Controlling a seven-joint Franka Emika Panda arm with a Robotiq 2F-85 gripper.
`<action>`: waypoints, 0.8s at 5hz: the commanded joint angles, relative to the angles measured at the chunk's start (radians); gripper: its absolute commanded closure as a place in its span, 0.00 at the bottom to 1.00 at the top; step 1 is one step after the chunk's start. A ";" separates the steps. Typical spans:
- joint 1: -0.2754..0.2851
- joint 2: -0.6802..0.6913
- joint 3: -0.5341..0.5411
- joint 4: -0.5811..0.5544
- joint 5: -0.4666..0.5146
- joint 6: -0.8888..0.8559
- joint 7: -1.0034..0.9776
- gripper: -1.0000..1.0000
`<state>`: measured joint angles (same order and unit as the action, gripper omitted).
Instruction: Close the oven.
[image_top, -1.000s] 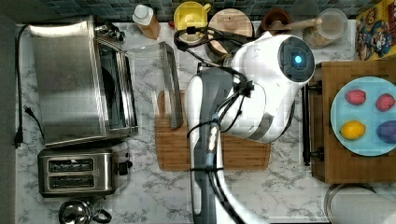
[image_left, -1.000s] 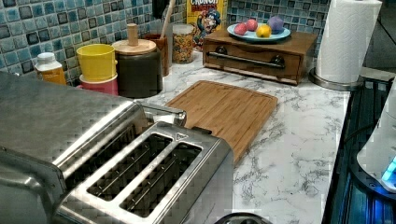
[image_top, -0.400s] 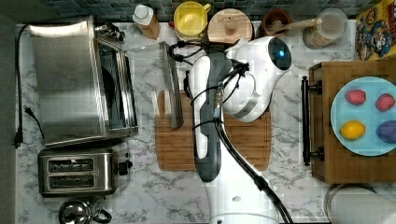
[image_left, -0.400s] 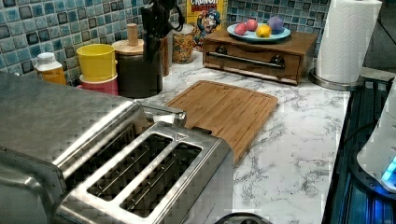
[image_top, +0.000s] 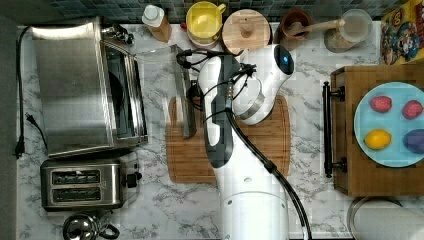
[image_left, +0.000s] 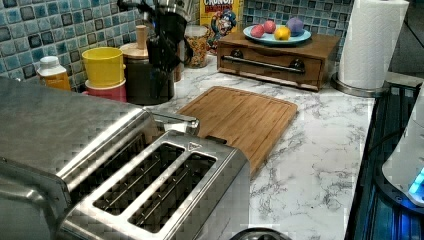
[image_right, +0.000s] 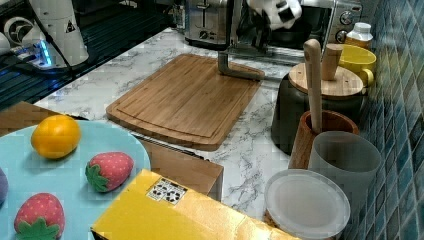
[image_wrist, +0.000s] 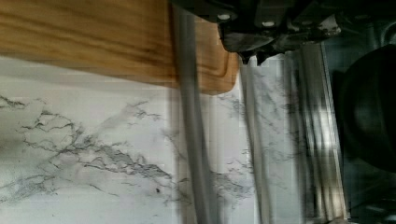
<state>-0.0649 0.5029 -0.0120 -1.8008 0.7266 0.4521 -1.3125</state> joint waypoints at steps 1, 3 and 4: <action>-0.045 0.012 0.017 0.103 0.079 0.025 -0.100 1.00; -0.019 0.099 0.064 0.178 0.043 -0.038 -0.091 1.00; 0.003 0.119 0.072 0.183 0.044 -0.009 -0.089 1.00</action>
<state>-0.0911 0.6138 0.0077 -1.7354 0.7373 0.4153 -1.3525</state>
